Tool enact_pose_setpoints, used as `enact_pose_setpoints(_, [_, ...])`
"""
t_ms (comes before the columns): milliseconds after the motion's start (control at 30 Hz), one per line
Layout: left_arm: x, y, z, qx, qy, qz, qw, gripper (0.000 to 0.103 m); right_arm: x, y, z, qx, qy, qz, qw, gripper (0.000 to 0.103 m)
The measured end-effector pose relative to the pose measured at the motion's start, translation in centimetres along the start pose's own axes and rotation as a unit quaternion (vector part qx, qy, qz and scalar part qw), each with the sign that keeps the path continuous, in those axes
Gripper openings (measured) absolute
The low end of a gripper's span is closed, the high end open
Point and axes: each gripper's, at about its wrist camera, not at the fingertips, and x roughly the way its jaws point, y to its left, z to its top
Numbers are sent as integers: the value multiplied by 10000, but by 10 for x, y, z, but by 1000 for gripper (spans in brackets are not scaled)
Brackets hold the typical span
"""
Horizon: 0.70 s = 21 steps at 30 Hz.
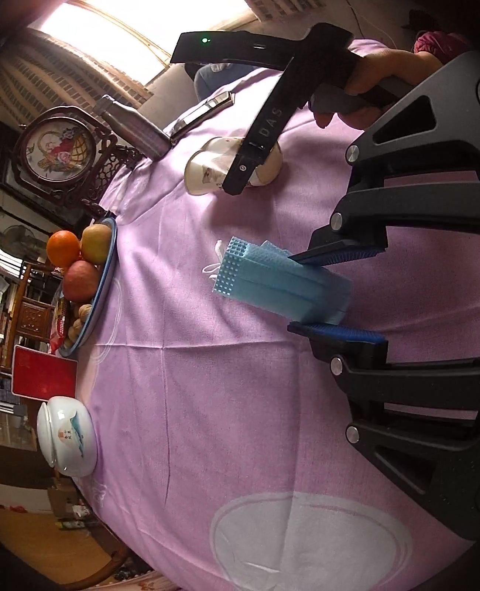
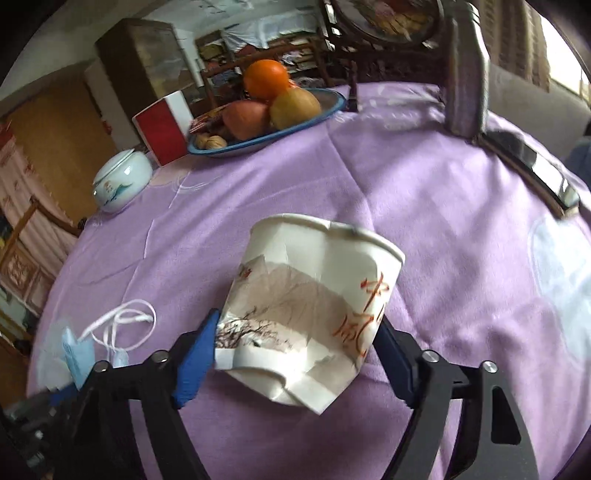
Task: Collect trash
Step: 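Grasp the blue face mask with the left tool while the right tool grasps the white paper cup, then lift the mask and paper cup off the table toward the wastebasket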
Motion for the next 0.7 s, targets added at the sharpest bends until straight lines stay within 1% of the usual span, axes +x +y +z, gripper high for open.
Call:
enact_pose_setpoints(33, [1,-1,0,35,11,42,10000,32,-3,-1,1,43,-12,139,9999,77])
enact_pose_setpoints(67, [2,-2,-1,72,13,76,9999,32,-8,-2,3,106,-49,409,9991,77])
enact_pose_setpoints(100, [3,-3,-1,119,-1,132,9998,32,-14,-2,4,105,-127,525,9985,77])
enact_pose_setpoints(167, [5,-6,-1,237,-47,282,9993,34,-24,1,5,-65,-305,470,9984,77])
enact_pose_setpoints(233, [6,-9,-2,376,-99,513,9979,44,-31,2,4,-174,-417,430,9980,77])
enact_pose_setpoints(267, [8,-10,-3,432,-100,609,9972,47,-33,1,4,-185,-429,441,9979,77])
enact_pose_setpoints(333, [13,-10,-4,483,-38,726,9962,55,-34,-2,2,-203,-380,451,9981,77])
enact_pose_setpoints(400, [18,-9,-4,500,35,790,9956,60,-35,-6,0,-176,-341,481,9981,77])
enact_pose_setpoints(467, [19,-11,-5,582,-4,886,9944,61,-37,-10,-3,-141,-344,486,9981,77])
enact_pose_setpoints(567, [21,-13,-5,670,-38,958,9931,61,-43,-20,-5,-13,-407,555,9976,77])
enact_pose_setpoints(600, [21,-13,-4,663,-45,917,9936,59,-45,-22,-6,23,-430,593,9973,77])
enact_pose_setpoints(667, [19,-13,-3,644,-99,806,9946,47,-52,-26,-8,75,-532,716,9960,77])
enact_pose_setpoints(700, [17,-14,-3,649,-128,753,9950,35,-56,-27,-10,67,-594,783,9951,77])
